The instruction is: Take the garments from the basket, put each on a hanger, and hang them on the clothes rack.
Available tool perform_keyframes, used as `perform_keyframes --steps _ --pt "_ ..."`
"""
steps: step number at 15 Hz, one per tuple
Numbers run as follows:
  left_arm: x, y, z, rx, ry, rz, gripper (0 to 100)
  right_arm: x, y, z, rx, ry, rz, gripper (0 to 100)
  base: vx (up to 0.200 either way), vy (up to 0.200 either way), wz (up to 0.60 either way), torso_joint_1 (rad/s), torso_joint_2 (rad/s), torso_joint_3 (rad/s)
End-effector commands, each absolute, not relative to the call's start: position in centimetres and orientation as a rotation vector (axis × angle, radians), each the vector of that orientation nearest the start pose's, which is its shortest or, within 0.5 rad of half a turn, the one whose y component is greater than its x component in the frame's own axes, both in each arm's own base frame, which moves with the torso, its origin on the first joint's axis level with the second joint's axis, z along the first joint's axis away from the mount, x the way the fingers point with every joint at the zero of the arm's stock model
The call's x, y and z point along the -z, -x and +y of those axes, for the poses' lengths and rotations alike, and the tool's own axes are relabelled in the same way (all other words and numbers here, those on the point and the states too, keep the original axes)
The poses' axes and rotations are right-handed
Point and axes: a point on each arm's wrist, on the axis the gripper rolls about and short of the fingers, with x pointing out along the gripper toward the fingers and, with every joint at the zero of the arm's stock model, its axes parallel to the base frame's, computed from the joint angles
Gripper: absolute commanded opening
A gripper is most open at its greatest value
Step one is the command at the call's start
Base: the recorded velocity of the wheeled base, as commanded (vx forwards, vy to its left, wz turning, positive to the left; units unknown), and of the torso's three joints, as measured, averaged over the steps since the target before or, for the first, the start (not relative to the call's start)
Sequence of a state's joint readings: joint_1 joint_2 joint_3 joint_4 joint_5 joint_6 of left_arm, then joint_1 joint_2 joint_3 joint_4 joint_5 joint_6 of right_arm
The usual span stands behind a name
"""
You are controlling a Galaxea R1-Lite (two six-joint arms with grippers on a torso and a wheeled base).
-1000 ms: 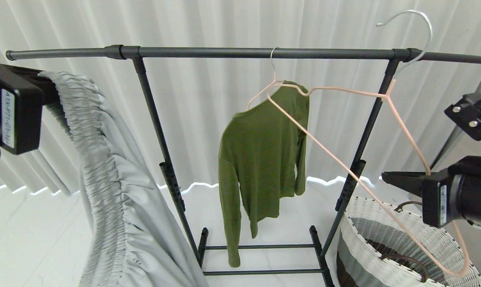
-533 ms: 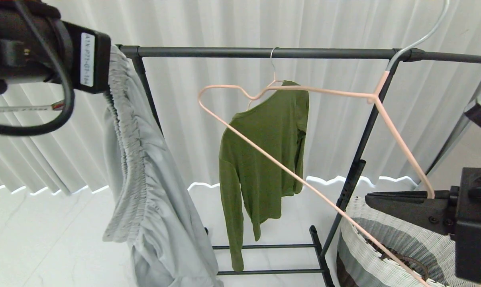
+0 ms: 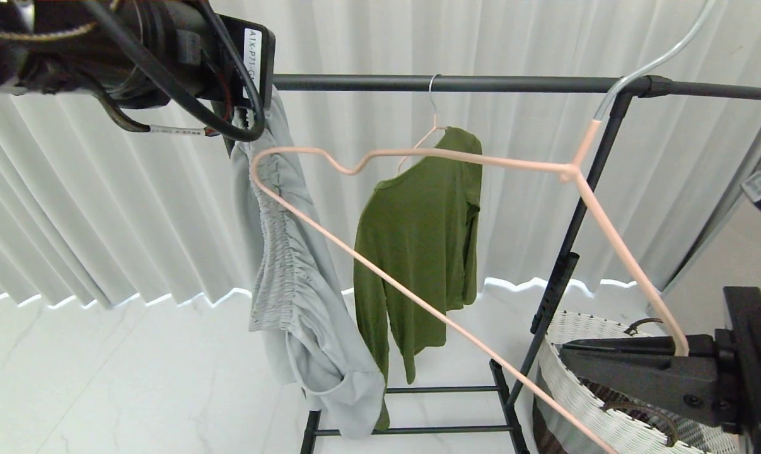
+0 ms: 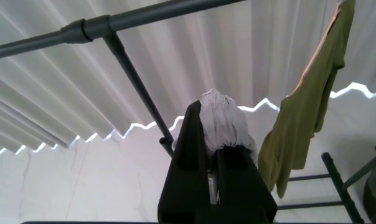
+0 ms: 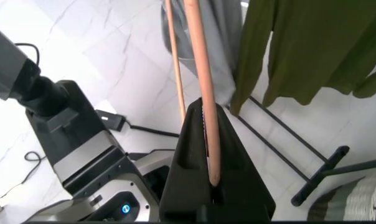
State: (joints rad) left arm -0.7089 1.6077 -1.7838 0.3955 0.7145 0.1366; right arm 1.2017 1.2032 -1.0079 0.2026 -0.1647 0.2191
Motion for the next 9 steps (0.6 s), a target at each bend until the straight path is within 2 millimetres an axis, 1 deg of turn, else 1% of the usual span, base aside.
perform_keyframes --steps 1,5,9 --pt "-38.0 -21.4 -16.4 -0.002 -0.287 0.176 0 -27.9 -6.6 16.2 -0.982 0.071 0.437 0 0.0 0.0 0.0 0.0 0.0 0.0" --pt "-38.0 -21.5 -16.5 -0.015 -0.292 0.178 0 -27.8 -6.8 16.2 -0.963 0.073 0.44 0 0.0 0.0 0.0 0.0 0.0 0.0" --pt "-38.1 -21.2 -16.5 -0.031 -0.296 0.173 0 -27.8 -7.9 15.8 -0.898 0.059 0.432 0 0.0 0.0 0.0 0.0 0.0 0.0"
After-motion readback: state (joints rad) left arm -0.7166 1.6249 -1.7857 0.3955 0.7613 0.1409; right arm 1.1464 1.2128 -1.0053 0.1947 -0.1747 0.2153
